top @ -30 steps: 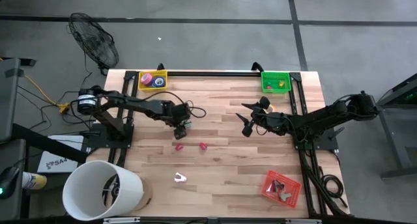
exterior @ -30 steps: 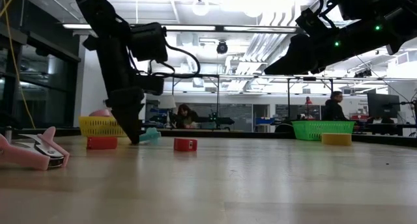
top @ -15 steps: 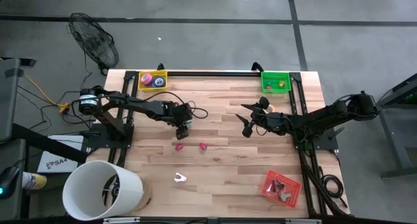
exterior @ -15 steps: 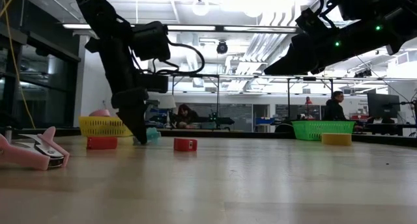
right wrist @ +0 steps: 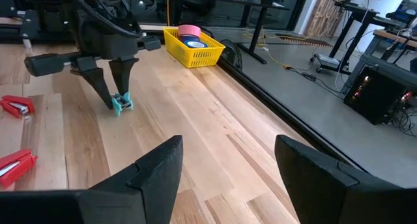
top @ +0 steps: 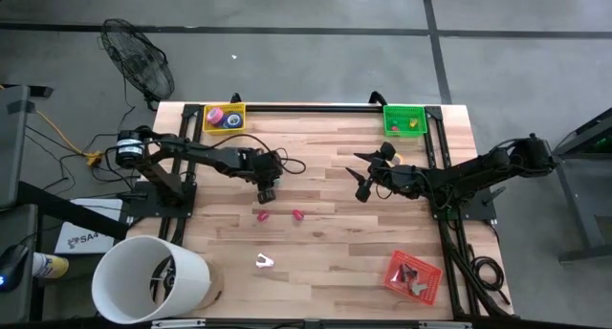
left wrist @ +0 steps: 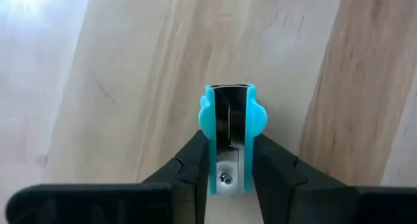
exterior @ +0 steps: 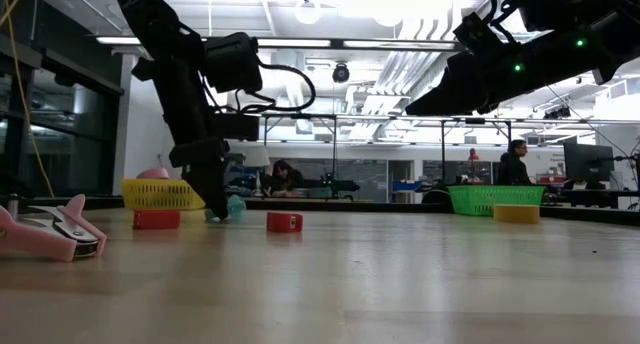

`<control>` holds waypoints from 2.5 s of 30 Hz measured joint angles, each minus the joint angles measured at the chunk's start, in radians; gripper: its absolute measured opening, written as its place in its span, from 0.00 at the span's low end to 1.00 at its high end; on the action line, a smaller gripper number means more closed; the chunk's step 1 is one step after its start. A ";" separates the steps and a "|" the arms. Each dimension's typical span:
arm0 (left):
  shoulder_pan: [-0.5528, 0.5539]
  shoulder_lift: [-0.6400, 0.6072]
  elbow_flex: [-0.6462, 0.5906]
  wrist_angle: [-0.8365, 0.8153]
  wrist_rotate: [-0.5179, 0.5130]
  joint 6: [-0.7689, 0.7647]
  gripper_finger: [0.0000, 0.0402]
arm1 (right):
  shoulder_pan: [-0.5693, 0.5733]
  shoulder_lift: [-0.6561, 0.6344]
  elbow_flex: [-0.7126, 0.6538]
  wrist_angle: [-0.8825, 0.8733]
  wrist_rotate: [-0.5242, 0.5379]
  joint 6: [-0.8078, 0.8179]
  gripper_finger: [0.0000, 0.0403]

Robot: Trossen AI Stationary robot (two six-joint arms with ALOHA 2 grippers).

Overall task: Pick and place Stapler, Stapler remover, tape
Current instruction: Put the light blue blue staple remover into the orange bin

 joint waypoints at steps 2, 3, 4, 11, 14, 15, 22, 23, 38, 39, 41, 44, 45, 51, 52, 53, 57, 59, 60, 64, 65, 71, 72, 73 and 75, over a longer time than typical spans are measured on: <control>0.000 0.000 0.000 0.003 0.000 0.031 0.20 | 0.000 0.000 0.000 0.000 0.000 0.000 0.59; 0.000 0.000 0.000 0.010 0.001 0.049 0.20 | 0.000 0.000 0.000 0.000 0.000 0.000 0.59; 0.000 0.000 0.000 0.024 0.001 0.067 0.20 | 0.000 0.000 0.000 0.000 -0.004 0.000 0.59; -0.014 0.000 0.000 0.296 0.032 0.320 0.20 | 0.000 0.000 0.000 -0.002 -0.270 -0.034 0.59; -0.046 -0.001 0.000 0.418 0.033 0.463 0.20 | 0.002 0.000 0.000 -0.001 -0.343 -0.036 0.59; -0.058 -0.001 0.000 0.452 0.034 0.509 0.20 | 0.004 0.000 0.000 -0.001 -0.344 -0.037 0.59; -0.108 -0.002 0.001 0.665 0.036 0.711 0.20 | 0.012 0.047 0.000 0.108 -0.373 -0.105 0.59; -0.107 -0.002 0.001 0.688 0.037 0.728 0.20 | 0.021 0.069 0.006 0.136 -0.376 -0.130 0.59; -0.104 -0.002 0.001 0.719 0.054 0.769 0.20 | 0.119 0.462 0.309 0.174 -0.015 -0.394 0.59; -0.104 -0.002 0.001 0.718 0.054 0.769 0.20 | 0.120 0.473 0.326 0.170 -0.008 -0.401 0.59; -0.105 -0.002 0.001 0.714 0.054 0.769 0.20 | 0.121 0.492 0.354 0.155 -0.008 -0.405 0.59; -0.105 -0.002 0.001 0.700 0.054 0.769 0.20 | 0.121 0.503 0.382 0.135 -0.019 -0.404 0.59; -0.105 -0.002 0.001 0.695 0.054 0.769 0.20 | 0.121 0.503 0.387 0.126 -0.015 -0.404 0.59; -0.105 -0.002 0.001 0.689 0.054 0.783 0.20 | 0.121 0.505 0.383 0.091 0.033 -0.395 0.56; -0.105 -0.002 0.001 0.689 0.054 0.783 0.20 | 0.121 0.505 0.383 0.086 0.034 -0.388 0.55; -0.105 -0.002 0.001 0.688 0.054 0.784 0.20 | 0.121 0.505 0.382 0.084 0.034 -0.382 0.53; -0.105 -0.002 0.001 0.683 0.063 0.784 0.20 | 0.121 0.505 0.381 0.085 0.028 -0.380 0.45; -0.105 -0.002 0.001 0.683 0.063 0.784 0.20 | 0.121 0.505 0.381 0.084 0.026 -0.379 0.41; -0.105 -0.002 0.001 0.683 0.063 0.784 0.20 | 0.121 0.505 0.381 0.084 0.023 -0.379 0.38; -0.105 -0.002 0.001 0.681 0.066 0.784 0.20 | 0.121 0.505 0.381 0.084 -0.008 -0.379 0.29; -0.105 -0.002 0.001 0.680 0.066 0.784 0.20 | 0.121 0.505 0.381 0.084 -0.012 -0.379 0.27; -0.105 -0.002 0.001 0.677 0.066 0.783 0.20 | 0.121 0.505 0.381 0.080 -0.014 -0.380 0.18; -0.105 -0.002 0.001 0.677 0.066 0.783 0.20 | 0.121 0.505 0.381 0.080 -0.014 -0.380 0.18; -0.105 -0.002 0.001 0.677 0.066 0.783 0.20 | 0.121 0.505 0.381 0.080 -0.015 -0.380 0.18; -0.105 -0.002 0.001 0.677 0.066 0.783 0.20 | 0.121 0.505 0.381 0.080 -0.015 -0.379 0.18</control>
